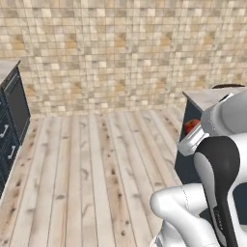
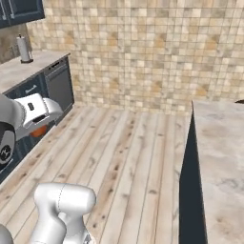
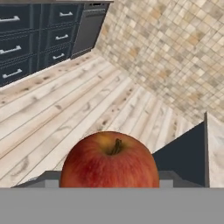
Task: Place the cold items (apple and corn) from the fridge in one tupperware on the dining counter. Place the warm items (hot dog and kebab skewer) in the stove area in another tupperware.
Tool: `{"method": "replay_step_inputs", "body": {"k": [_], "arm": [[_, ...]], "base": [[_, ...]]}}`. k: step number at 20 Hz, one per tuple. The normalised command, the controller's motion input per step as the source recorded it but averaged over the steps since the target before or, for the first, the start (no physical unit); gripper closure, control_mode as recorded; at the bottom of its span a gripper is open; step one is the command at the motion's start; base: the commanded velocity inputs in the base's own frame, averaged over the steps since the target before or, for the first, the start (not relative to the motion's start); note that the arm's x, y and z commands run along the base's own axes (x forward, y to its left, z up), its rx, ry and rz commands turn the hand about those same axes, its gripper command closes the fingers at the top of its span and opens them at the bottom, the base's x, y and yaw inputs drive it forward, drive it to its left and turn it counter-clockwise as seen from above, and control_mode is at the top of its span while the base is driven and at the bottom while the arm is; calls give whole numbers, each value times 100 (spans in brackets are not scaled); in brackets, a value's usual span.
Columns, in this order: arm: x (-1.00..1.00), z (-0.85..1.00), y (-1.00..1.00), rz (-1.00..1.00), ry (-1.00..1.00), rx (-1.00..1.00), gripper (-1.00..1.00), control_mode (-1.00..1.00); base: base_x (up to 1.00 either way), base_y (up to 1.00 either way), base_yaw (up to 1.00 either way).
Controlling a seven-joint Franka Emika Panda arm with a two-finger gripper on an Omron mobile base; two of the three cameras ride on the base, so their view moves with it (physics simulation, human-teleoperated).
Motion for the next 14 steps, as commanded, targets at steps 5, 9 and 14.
{"method": "replay_step_inputs", "body": {"k": [5, 9, 14], "arm": [[0, 0, 0, 0, 0, 0, 100, 100], [0, 0, 0, 0, 0, 0, 100, 100], [0, 0, 0, 0, 0, 0, 100, 100]], "base": [[100, -9, -10], [100, 0, -14], [100, 8, -27]]}}
